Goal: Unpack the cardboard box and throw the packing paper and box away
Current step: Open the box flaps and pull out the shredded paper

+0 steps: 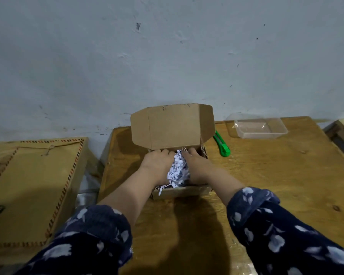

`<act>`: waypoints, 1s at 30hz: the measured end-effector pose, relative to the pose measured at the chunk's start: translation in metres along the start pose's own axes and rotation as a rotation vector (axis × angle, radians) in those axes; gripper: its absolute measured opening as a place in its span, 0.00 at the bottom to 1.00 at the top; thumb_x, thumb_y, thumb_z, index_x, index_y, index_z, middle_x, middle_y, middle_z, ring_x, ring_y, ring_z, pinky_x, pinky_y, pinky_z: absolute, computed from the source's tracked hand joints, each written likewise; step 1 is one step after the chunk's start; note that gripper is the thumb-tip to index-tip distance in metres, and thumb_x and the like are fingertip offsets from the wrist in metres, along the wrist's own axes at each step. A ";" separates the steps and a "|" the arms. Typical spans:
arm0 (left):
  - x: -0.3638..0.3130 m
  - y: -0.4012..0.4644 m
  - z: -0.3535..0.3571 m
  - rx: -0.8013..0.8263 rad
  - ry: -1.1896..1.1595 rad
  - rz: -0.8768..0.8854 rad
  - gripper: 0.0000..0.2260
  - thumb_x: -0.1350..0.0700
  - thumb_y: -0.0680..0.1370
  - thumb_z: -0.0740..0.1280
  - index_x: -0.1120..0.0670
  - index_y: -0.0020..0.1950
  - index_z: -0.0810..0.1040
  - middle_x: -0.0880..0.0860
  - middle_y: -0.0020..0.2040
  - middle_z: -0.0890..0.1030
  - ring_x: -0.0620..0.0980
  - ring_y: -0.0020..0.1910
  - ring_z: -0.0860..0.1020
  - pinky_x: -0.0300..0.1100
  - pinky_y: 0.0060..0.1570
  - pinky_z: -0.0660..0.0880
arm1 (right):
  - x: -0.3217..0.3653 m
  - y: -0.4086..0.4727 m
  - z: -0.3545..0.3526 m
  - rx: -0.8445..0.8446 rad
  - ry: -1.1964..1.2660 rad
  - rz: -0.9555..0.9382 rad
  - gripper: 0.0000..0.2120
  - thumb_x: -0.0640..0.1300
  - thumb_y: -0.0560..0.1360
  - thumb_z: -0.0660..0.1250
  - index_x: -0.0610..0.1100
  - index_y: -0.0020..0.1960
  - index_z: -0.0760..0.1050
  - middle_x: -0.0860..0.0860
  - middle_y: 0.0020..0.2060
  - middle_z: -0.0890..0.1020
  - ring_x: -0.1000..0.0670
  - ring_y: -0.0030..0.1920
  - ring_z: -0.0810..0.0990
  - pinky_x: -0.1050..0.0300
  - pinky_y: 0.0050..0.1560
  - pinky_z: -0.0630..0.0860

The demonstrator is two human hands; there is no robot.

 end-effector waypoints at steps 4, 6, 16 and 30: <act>0.002 0.003 -0.001 -0.041 -0.018 0.001 0.34 0.50 0.69 0.74 0.56 0.71 0.63 0.55 0.63 0.74 0.55 0.60 0.74 0.47 0.55 0.73 | -0.004 0.012 0.002 -0.077 0.056 -0.024 0.36 0.37 0.70 0.70 0.43 0.73 0.56 0.47 0.68 0.61 0.42 0.62 0.74 0.50 0.57 0.72; 0.004 0.004 0.000 -0.034 -0.040 -0.006 0.35 0.49 0.69 0.75 0.55 0.71 0.64 0.55 0.64 0.74 0.56 0.61 0.74 0.48 0.56 0.74 | -0.006 0.016 0.002 -0.107 0.063 -0.024 0.33 0.39 0.70 0.70 0.43 0.71 0.60 0.46 0.66 0.63 0.42 0.59 0.75 0.50 0.57 0.73; 0.001 0.002 0.003 0.011 -0.021 -0.037 0.29 0.48 0.70 0.74 0.56 0.66 0.69 0.54 0.61 0.75 0.55 0.60 0.73 0.47 0.55 0.74 | -0.005 0.022 0.006 -0.178 -0.031 -0.007 0.29 0.47 0.70 0.70 0.44 0.69 0.65 0.46 0.63 0.72 0.43 0.58 0.77 0.49 0.57 0.75; 0.019 -0.029 -0.056 -0.291 -0.178 -0.070 0.37 0.54 0.69 0.75 0.53 0.74 0.62 0.51 0.67 0.72 0.53 0.62 0.70 0.47 0.58 0.74 | 0.024 -0.021 -0.063 -0.382 -0.008 -0.072 0.46 0.40 0.62 0.76 0.45 0.74 0.57 0.50 0.71 0.65 0.44 0.57 0.78 0.50 0.50 0.79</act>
Point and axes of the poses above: each hand's wrist, its own y-axis towards the middle knuckle, its own z-axis out of the palm, x = y × z, the point moved 10 cm from there along y, towards the middle knuckle
